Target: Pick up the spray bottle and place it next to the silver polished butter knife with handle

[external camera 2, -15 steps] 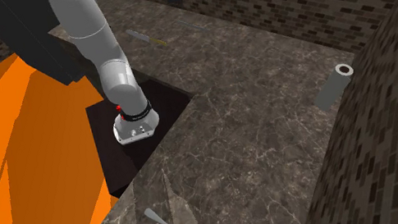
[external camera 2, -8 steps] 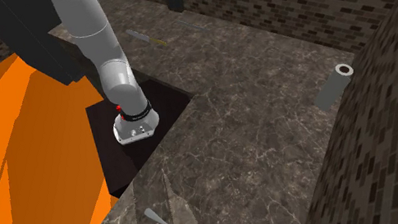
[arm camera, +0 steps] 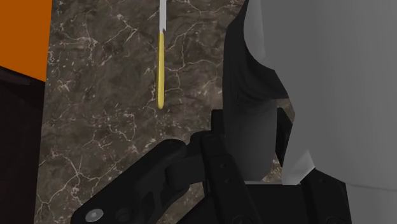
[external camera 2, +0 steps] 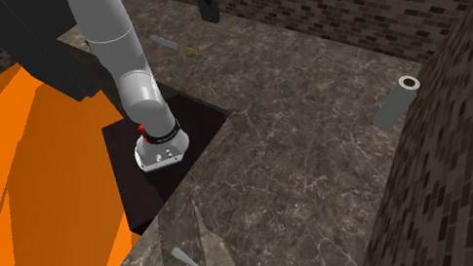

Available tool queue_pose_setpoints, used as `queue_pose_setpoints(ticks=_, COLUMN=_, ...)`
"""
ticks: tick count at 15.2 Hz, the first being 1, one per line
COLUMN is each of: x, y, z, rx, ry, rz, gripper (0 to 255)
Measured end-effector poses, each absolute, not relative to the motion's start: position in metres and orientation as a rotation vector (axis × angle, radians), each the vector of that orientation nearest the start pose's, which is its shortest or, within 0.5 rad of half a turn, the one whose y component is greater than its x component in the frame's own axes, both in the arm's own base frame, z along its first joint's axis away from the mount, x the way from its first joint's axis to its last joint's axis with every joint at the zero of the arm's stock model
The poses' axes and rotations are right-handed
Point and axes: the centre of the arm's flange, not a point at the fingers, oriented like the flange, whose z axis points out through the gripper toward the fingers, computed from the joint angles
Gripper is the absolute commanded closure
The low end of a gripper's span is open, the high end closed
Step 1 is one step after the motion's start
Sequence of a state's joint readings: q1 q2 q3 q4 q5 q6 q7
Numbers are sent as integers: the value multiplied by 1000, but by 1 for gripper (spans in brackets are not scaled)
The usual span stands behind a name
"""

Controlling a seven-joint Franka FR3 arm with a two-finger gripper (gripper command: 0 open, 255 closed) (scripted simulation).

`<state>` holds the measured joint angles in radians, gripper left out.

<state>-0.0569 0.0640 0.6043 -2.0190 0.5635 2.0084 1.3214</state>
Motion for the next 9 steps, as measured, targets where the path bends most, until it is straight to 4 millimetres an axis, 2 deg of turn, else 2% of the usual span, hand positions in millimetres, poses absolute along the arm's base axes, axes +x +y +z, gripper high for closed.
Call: queue_pose_setpoints(ticks=9, x=465, y=315, z=381, rx=-2431, ry=1384, rz=676, gripper=255)
